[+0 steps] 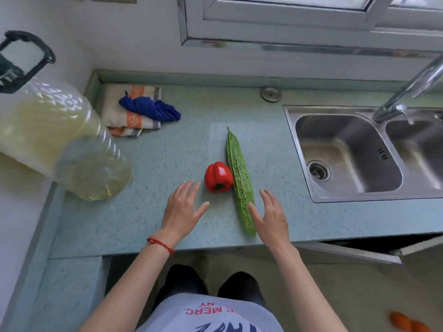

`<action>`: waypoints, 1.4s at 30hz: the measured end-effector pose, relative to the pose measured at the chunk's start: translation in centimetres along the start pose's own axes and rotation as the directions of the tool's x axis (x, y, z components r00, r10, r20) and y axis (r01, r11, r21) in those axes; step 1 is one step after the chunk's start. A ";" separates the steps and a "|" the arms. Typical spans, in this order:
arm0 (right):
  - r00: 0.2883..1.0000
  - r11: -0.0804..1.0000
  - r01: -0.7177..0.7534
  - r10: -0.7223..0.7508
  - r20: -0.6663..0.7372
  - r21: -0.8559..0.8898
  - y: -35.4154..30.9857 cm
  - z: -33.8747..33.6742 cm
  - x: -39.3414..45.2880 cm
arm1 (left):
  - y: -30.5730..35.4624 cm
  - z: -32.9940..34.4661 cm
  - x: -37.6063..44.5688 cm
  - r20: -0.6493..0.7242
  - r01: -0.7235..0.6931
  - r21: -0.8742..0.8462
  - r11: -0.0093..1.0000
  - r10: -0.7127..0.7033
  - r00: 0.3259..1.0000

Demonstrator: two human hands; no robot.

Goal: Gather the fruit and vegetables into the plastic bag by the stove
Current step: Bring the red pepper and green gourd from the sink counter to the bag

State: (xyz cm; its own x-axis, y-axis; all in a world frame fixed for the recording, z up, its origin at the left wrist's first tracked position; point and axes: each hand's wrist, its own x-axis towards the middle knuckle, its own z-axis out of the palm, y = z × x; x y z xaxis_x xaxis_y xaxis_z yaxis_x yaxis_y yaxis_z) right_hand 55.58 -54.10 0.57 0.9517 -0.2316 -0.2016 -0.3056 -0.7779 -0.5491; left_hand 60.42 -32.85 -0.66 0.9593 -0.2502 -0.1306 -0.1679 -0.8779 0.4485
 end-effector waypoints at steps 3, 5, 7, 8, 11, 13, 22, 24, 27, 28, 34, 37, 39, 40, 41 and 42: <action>0.998 0.995 -0.056 0.054 0.030 0.077 -0.4 0.2 1.5 | 0.5 -0.2 1.8 0.033 0.063 -0.168 0.984 -0.058 0.998; 0.995 0.986 -0.092 0.087 0.043 0.139 -0.6 0.2 2.5 | 1.1 -0.3 2.9 0.073 0.153 -0.321 0.935 -0.137 0.988; 0.992 0.976 -0.119 0.110 0.058 0.181 -0.7 0.0 3.6 | 1.5 -0.3 4.2 0.129 0.256 -0.444 0.859 -0.222 0.967; 0.991 0.971 -0.130 0.118 0.069 0.199 -0.6 0.0 4.1 | 1.6 -0.2 4.9 0.147 0.299 -0.488 0.820 -0.260 0.954; 0.983 0.946 -0.177 0.156 0.094 0.273 -0.6 -0.3 5.5 | 2.5 -0.3 6.9 0.185 0.411 -0.611 0.676 -0.383 0.905; 0.972 0.909 -0.232 0.204 0.118 0.345 -0.7 -0.4 6.4 | 3.3 -0.3 8.1 0.218 0.479 -0.638 0.603 -0.455 0.863; 0.928 0.834 -0.361 0.278 0.247 0.418 -1.2 -0.5 9.1 | 4.5 0.8 10.4 0.295 0.591 -0.537 0.602 -0.522 0.800; 0.924 0.830 -0.372 0.289 0.249 0.416 -1.4 -0.6 9.6 | 4.1 0.6 10.4 0.324 0.608 -0.594 0.526 -0.535 0.780; 0.916 0.835 -0.389 0.307 0.256 0.389 -1.9 -0.4 10.2 | 3.2 -0.1 10.0 0.375 0.617 -0.689 0.380 -0.541 0.752; 0.914 0.841 -0.393 0.313 0.260 0.372 -2.1 -0.2 10.4 | 2.7 -0.3 9.7 0.381 0.608 -0.715 0.345 -0.537 0.753; 0.919 0.906 -0.364 0.311 0.243 0.216 -3.6 1.1 11.1 | -0.3 -1.0 7.7 0.382 0.580 -0.785 0.218 -0.567 0.730; 0.926 0.905 -0.352 0.300 0.229 0.238 -4.2 0.8 10.8 | -0.8 -1.2 7.1 0.390 0.574 -0.794 0.200 -0.556 0.734; 0.923 0.882 -0.370 0.315 0.219 0.291 -4.0 0.6 10.7 | -0.8 -1.3 6.8 0.396 0.566 -0.800 0.198 -0.533 0.747; 0.920 0.866 -0.384 0.329 0.212 0.321 -3.9 0.4 10.5 | -0.8 -1.4 6.7 0.398 0.562 -0.803 0.200 -0.521 0.755; 0.920 0.852 -0.389 0.335 0.205 0.352 -3.6 0.2 10.2 | -0.8 -1.4 6.7 0.401 0.559 -0.804 0.204 -0.509 0.762; 0.919 0.837 -0.392 0.339 0.200 0.382 -3.3 0.0 9.9 | -0.7 -1.4 6.6 0.403 0.556 -0.804 0.209 -0.495 0.770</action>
State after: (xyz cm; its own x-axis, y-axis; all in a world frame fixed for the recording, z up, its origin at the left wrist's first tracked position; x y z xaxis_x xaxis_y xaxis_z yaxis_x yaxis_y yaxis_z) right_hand 65.96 -53.79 0.37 0.7655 -0.3599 -0.5334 -0.6398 -0.3370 -0.6907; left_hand 67.23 -33.31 -0.62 0.7301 0.0776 -0.6789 0.6806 0.0054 0.7326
